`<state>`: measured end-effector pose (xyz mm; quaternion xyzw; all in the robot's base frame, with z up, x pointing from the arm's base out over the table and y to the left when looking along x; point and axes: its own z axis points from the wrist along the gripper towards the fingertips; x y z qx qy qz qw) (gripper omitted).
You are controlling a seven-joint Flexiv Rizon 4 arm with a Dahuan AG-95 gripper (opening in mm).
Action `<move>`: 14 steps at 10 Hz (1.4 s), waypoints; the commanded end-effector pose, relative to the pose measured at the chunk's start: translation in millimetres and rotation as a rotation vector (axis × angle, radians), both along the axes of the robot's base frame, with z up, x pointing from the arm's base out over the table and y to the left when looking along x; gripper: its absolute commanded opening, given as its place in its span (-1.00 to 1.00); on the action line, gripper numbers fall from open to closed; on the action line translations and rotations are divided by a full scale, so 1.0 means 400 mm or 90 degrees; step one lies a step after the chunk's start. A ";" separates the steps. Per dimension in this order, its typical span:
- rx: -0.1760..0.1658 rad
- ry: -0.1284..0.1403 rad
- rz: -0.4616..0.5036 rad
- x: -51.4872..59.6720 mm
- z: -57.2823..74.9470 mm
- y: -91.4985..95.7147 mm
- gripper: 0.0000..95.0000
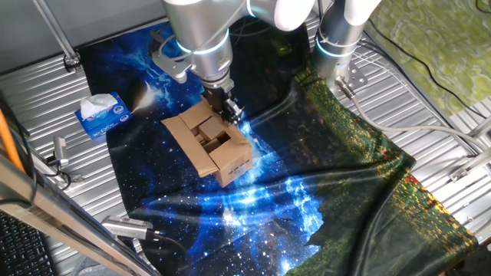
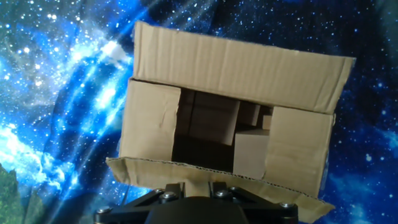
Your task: Cover the box
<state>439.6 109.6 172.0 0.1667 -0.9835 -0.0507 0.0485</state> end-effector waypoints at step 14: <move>0.003 0.007 0.014 0.036 -0.086 -0.012 -0.60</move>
